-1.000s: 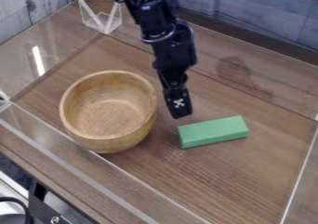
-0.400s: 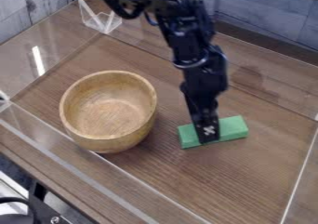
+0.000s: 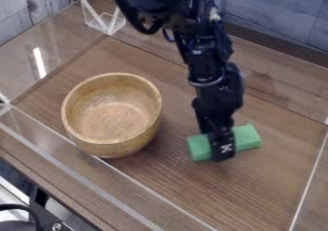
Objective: Put green stick into wooden bowl
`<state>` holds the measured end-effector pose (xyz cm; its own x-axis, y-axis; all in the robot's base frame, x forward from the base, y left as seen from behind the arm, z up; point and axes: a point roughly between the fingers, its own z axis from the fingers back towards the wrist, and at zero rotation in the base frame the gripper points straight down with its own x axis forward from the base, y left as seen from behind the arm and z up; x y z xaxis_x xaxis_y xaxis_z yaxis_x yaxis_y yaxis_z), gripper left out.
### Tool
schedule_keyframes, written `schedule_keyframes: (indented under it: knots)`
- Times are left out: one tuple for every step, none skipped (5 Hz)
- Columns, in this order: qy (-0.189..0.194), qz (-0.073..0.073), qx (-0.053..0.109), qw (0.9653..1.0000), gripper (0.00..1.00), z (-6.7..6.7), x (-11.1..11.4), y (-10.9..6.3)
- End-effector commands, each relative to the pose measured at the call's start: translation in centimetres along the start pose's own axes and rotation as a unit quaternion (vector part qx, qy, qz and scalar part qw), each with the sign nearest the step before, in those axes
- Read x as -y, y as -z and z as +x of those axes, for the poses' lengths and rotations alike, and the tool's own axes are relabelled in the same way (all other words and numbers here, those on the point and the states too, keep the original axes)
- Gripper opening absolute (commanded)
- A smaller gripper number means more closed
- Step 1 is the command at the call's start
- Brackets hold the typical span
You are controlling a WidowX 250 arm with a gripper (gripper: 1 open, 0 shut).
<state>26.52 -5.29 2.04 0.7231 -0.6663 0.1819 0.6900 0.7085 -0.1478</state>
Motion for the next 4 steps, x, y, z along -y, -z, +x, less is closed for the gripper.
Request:
schedule_keyframes:
  knots:
    - [-0.028, 0.004, 0.003, 0.9996, 1.0, 0.0, -0.4, -0.3]
    - [-0.036, 0.002, -0.005, 0.9993, 1.0, -0.4, -1.4, -0.5]
    - [-0.041, 0.0, -0.012, 0.9991, 1.0, -0.7, -2.3, -0.8]
    - [-0.048, -0.001, -0.017, 0.9987, 1.0, -0.3, -1.8, -0.5]
